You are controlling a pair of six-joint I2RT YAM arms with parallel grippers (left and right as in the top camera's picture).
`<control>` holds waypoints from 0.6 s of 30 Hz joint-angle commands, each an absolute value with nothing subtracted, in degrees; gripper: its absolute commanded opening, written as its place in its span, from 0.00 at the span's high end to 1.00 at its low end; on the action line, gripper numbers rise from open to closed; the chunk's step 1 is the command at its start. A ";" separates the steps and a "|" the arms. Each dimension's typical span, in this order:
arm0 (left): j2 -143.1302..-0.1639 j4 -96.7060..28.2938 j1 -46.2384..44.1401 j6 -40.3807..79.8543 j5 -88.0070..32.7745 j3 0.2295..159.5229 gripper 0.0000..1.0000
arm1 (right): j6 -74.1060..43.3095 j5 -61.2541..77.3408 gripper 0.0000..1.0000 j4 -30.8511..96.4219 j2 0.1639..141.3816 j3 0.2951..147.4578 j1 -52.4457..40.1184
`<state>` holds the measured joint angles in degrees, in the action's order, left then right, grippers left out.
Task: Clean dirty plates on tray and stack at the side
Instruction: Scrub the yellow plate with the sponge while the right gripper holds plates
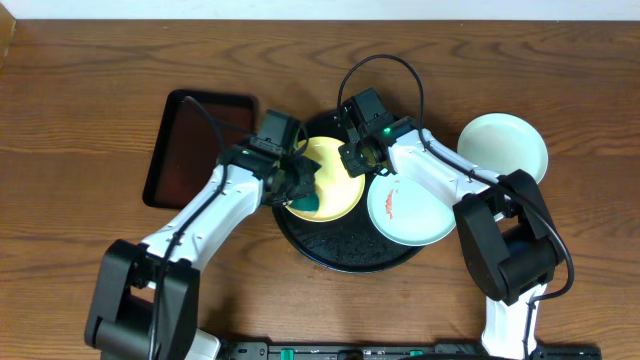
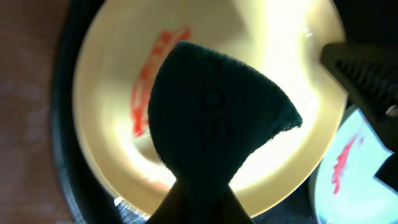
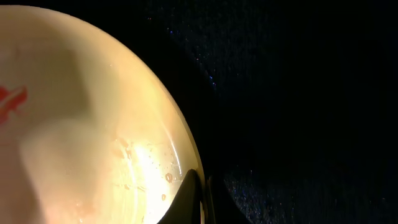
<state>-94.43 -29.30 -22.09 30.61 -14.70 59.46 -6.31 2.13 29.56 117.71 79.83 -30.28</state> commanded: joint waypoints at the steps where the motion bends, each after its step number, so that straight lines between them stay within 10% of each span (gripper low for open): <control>1: -95.20 -25.93 -22.98 32.05 -14.46 59.35 0.93 | -7.57 1.58 0.99 29.95 118.26 80.12 -30.11; 18: -104.16 -20.88 -23.22 34.57 -11.77 59.35 0.92 | -7.01 1.56 0.99 32.14 118.26 80.12 -30.15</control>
